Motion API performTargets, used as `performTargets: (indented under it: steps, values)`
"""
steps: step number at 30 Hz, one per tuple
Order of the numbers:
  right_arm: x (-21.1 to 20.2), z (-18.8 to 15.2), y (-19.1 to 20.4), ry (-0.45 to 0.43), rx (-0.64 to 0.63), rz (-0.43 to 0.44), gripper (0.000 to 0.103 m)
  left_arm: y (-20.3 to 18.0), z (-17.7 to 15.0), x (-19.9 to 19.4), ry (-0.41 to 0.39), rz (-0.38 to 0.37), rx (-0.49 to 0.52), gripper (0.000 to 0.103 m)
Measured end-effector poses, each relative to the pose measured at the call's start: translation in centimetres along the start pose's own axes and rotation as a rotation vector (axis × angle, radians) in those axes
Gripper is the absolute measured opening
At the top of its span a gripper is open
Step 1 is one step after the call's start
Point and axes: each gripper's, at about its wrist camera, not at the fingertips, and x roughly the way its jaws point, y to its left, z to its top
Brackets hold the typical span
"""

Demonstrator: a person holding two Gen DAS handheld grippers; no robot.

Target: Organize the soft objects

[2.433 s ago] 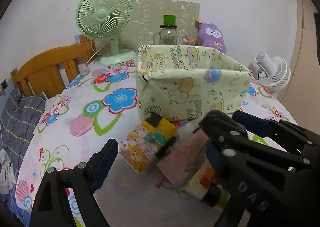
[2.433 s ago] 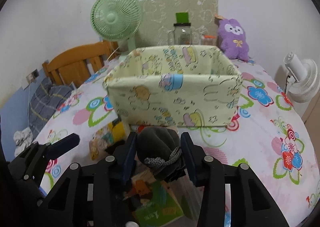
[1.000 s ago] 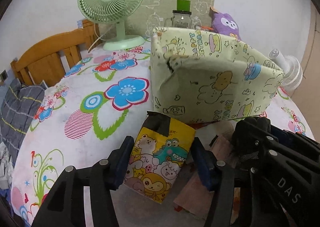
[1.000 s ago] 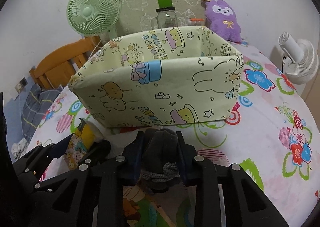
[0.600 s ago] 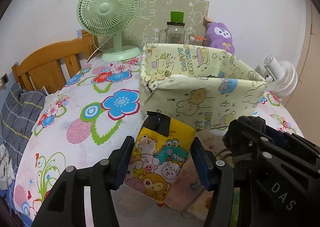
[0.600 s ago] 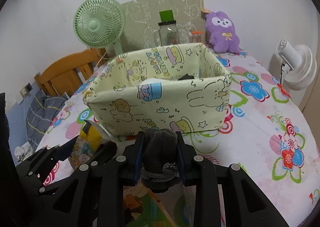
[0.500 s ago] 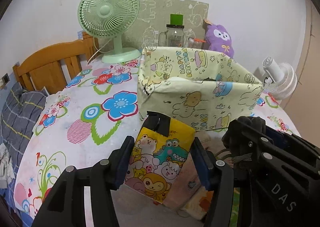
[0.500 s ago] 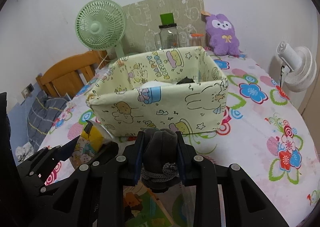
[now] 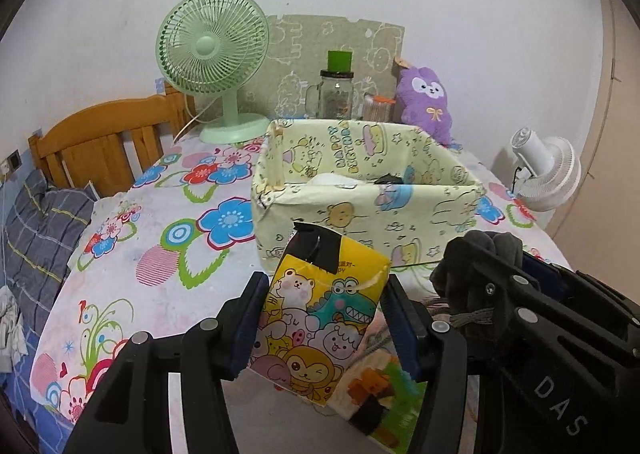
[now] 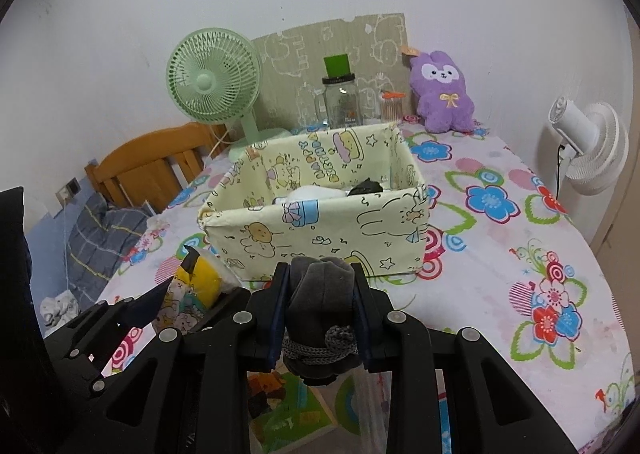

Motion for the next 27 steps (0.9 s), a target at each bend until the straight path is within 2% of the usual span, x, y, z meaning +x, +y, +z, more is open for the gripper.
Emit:
performTargets:
  steps: [27]
  values:
    - [-5.7, 2.8, -0.5, -0.069, -0.007, -0.017, 0.032, -3.1, 2.7, -4.8, -0.067, -0.013, 0.018, 0.059]
